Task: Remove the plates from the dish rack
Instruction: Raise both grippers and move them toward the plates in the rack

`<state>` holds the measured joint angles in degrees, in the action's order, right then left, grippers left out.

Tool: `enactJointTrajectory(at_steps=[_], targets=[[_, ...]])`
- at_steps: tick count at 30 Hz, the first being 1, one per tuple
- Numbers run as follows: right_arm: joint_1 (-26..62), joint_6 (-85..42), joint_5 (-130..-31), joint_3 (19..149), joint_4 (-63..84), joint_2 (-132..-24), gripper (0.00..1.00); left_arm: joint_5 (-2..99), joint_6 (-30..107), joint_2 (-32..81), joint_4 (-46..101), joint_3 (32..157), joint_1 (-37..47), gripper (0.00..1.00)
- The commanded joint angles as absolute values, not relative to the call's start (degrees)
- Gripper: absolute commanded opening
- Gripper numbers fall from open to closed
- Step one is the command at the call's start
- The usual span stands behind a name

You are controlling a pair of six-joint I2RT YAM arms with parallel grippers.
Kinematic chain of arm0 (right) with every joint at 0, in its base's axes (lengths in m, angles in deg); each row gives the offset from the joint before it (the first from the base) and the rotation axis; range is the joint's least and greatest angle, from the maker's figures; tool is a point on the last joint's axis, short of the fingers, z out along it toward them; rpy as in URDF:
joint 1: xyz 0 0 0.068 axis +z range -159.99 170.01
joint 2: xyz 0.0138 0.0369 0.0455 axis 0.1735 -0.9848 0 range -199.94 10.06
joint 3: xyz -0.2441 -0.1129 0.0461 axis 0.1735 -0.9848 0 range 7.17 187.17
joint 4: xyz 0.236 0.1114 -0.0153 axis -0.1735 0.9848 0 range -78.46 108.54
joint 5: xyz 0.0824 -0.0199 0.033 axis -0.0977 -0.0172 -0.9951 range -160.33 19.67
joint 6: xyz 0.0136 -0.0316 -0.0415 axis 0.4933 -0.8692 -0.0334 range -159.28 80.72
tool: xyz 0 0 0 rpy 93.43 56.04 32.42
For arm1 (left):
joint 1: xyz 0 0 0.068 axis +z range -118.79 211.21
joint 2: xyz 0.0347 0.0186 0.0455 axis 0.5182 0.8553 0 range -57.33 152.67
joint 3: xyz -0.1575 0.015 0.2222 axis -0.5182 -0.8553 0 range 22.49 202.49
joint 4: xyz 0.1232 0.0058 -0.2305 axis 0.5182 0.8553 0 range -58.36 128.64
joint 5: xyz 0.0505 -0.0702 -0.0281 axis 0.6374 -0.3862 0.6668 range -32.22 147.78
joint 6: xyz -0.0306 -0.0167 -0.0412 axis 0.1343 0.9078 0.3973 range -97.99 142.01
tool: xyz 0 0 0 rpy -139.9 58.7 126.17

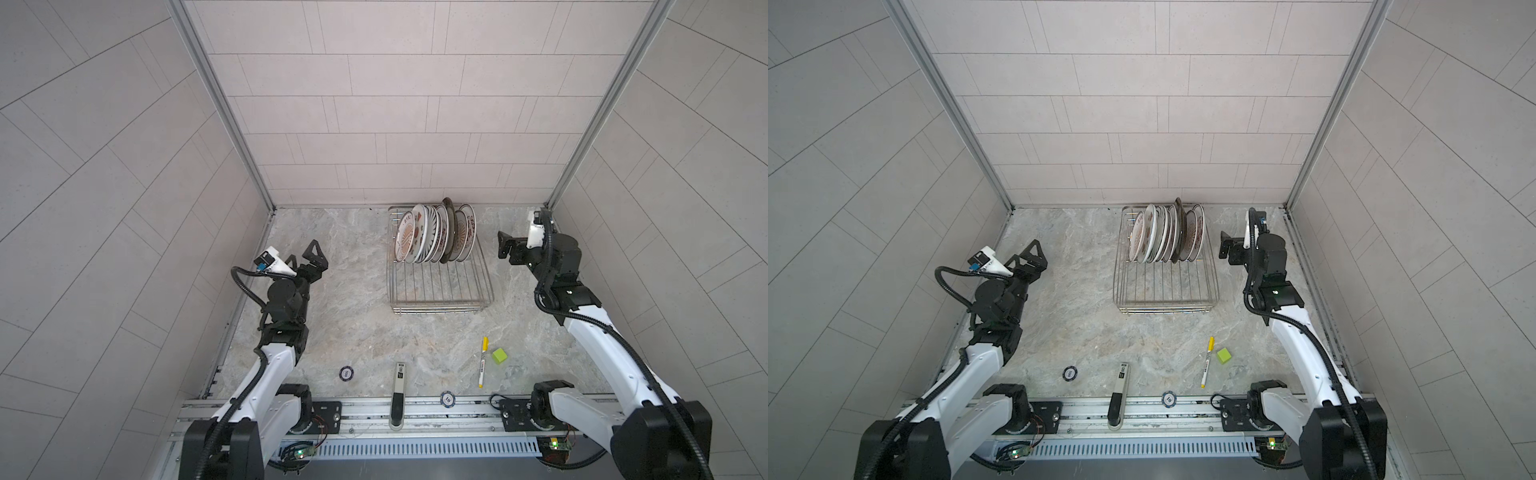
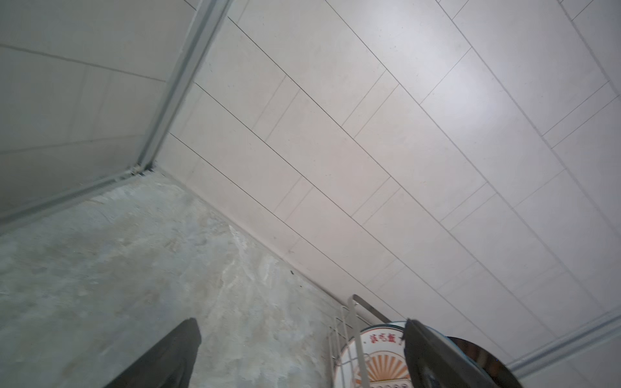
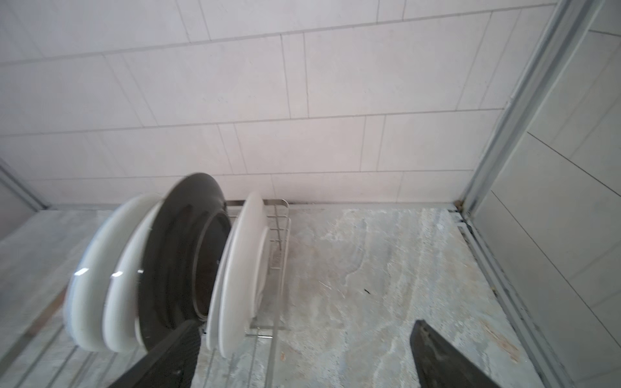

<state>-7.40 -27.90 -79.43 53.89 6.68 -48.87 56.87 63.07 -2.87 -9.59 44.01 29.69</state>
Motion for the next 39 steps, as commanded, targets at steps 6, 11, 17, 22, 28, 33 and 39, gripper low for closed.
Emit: enactJointTrajectory(at_steps=[6, 11, 17, 22, 28, 33, 39], targets=[[-7.8, -12.4, -80.0, 57.3, 16.2, -45.0, 1.0, 36.5, 76.4, 5.7, -25.2, 49.9, 29.6, 1.0], [-7.8, -9.3, -83.4, 52.1, 8.9, -42.2, 1.0, 34.5, 85.6, 12.1, -33.1, 51.7, 29.6, 1.0], [-6.7, -9.1, -82.7, 54.5, 10.7, -42.1, 1.0, 39.8, 78.2, 8.3, -11.9, 55.8, 28.8, 1.0], [-1.1, -13.8, -78.2, 61.1, 16.2, -47.1, 1.0, 44.1, 70.2, 4.7, -2.2, 57.8, 25.9, 1.0], [9.0, -19.9, -67.7, 70.7, 22.7, -54.5, 0.99, 37.6, 75.4, 8.7, -17.4, 56.1, 25.2, 1.0], [13.0, -21.4, -66.2, 76.6, 25.5, -60.5, 0.94, 48.9, 65.8, 6.2, 2.1, 61.4, 21.2, 1.0], [15.6, -21.7, -64.2, 84.5, 31.6, -67.7, 0.82, 55.6, 59.3, 7.5, 8.2, 63.5, 16.8, 1.0]])
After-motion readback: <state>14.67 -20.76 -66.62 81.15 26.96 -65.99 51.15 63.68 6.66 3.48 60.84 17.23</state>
